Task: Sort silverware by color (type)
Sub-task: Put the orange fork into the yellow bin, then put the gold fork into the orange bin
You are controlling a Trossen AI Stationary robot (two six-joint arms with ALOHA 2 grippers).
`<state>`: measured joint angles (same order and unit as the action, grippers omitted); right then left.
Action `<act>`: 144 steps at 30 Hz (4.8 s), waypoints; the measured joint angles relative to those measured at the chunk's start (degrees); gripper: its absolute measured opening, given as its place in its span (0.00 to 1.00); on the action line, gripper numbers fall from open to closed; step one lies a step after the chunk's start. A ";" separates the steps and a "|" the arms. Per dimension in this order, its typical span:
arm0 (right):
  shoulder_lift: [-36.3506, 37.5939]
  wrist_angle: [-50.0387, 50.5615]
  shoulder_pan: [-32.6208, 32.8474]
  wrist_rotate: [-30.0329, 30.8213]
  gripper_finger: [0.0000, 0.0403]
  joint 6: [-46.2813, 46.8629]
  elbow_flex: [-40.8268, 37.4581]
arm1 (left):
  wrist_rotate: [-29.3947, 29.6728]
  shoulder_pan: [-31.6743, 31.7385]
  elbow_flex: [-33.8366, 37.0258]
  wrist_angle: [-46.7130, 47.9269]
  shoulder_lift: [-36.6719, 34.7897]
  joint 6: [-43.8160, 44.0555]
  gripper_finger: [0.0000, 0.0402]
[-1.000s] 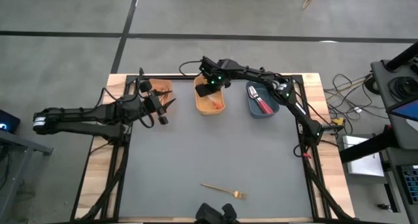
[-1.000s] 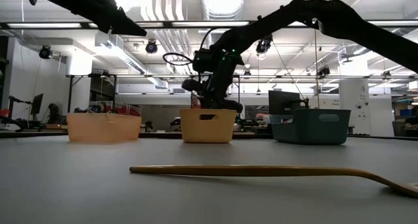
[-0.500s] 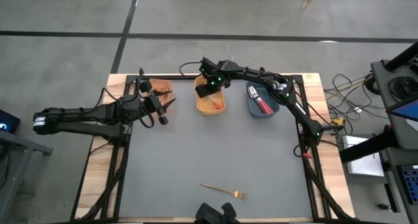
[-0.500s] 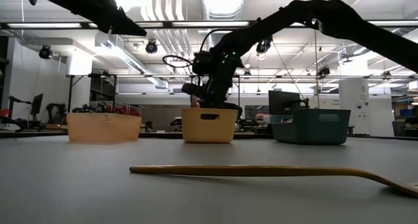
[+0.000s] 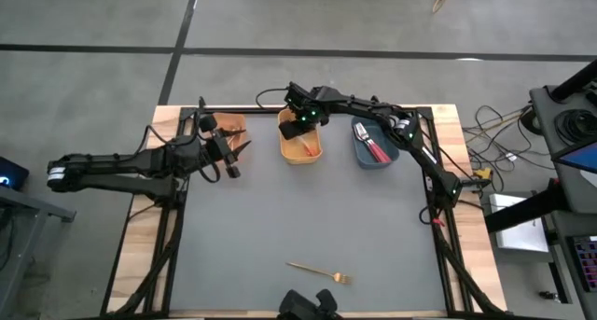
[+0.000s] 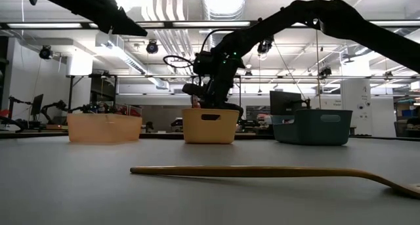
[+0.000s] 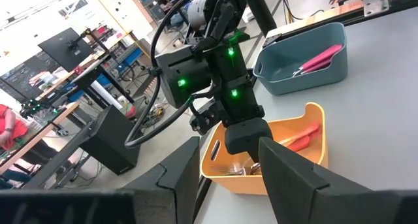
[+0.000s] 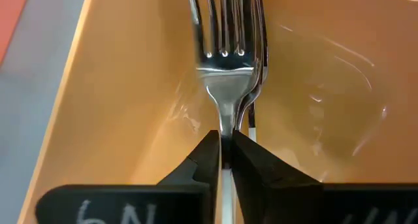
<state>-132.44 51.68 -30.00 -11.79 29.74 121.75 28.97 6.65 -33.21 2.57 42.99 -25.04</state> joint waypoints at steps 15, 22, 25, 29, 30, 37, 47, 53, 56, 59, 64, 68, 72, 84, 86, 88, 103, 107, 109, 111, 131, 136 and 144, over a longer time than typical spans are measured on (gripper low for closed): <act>0.00 -0.17 0.00 -0.02 0.33 0.22 0.00 | 0.00 0.00 0.00 0.00 0.01 0.00 0.35; 0.91 0.06 0.00 -0.23 0.31 0.24 0.00 | 0.00 0.00 0.02 0.02 0.01 -0.01 0.35; 2.69 0.39 0.13 -0.59 0.30 0.17 0.00 | 0.00 0.00 0.02 0.02 0.01 0.00 0.35; 5.77 1.28 1.31 -0.59 0.29 -0.84 0.02 | 0.00 0.00 0.02 0.02 0.00 -0.02 0.35; 6.72 1.69 1.88 -0.60 0.29 -1.16 0.02 | 0.00 0.00 0.02 0.02 0.00 -0.02 0.35; 13.03 5.73 7.68 0.05 0.27 -8.02 0.04 | 0.00 0.00 0.02 0.11 0.01 -0.02 0.35; 21.17 1.06 20.62 11.84 0.21 -15.47 -7.78 | -0.04 -0.11 0.02 0.29 0.01 0.44 0.35; 27.72 -8.03 25.42 11.94 0.19 -16.29 -18.62 | -0.04 -0.11 0.02 0.28 0.01 1.44 0.35; 31.12 -12.78 27.38 11.93 0.19 -16.35 -24.86 | -0.04 -0.11 0.02 0.27 0.01 2.60 0.35; 34.71 -17.12 29.25 11.98 0.20 -16.31 -30.82 | -0.09 -0.11 -0.52 1.29 0.14 5.55 0.35; 39.98 -22.73 32.76 12.00 0.19 -16.49 -39.72 | -0.53 -0.82 -0.72 2.43 0.12 13.66 0.35; 43.48 -26.19 35.64 11.98 0.18 -17.45 -45.40 | -6.34 -2.14 -0.74 4.09 0.56 21.38 0.35; 45.69 -30.39 38.28 13.35 0.18 -18.43 -50.38 | -12.14 -4.23 -0.74 3.84 1.88 29.30 0.35; 51.48 -38.77 44.60 16.42 0.16 -23.69 -60.69 | -13.62 -17.72 -0.83 -3.32 10.96 41.35 0.35; 52.84 -40.46 45.29 16.48 0.16 -24.68 -62.32 | -13.62 -19.62 -0.84 -6.26 12.83 41.95 0.35; 54.45 -42.08 45.70 16.47 0.16 -25.08 -64.11 | -13.61 -21.09 -0.85 -8.96 14.77 42.35 0.35; 61.46 -49.04 47.83 16.49 0.16 -33.47 -68.43 | -13.53 -25.17 -0.92 -34.81 30.96 44.27 0.35; 61.57 -51.55 48.43 16.45 0.16 -37.12 -68.40 | -12.85 -26.56 -3.34 -37.97 36.15 44.84 0.35; 61.57 -52.32 48.50 16.41 0.16 -38.70 -68.23 | -12.43 -27.36 -6.00 -38.06 39.00 44.50 0.35; 61.57 -53.38 48.50 16.41 0.16 -40.28 -68.00 | -12.46 -28.08 -9.21 -37.21 41.99 43.33 0.35; 69.64 -41.28 49.66 16.28 0.16 -36.74 -68.04 | -11.52 -29.79 -32.83 -12.83 63.46 30.27 0.35; 71.54 -39.99 50.67 16.28 0.16 -35.18 -69.79 | -11.50 -30.95 -34.75 -12.46 65.95 31.91 0.35; 71.66 -40.32 52.68 16.14 0.16 -33.73 -72.21 | -11.50 -33.55 -40.63 -9.27 71.26 37.98 0.35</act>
<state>-60.78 11.36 22.68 4.35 -4.00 49.54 17.47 -26.90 -73.84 -6.70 114.25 12.94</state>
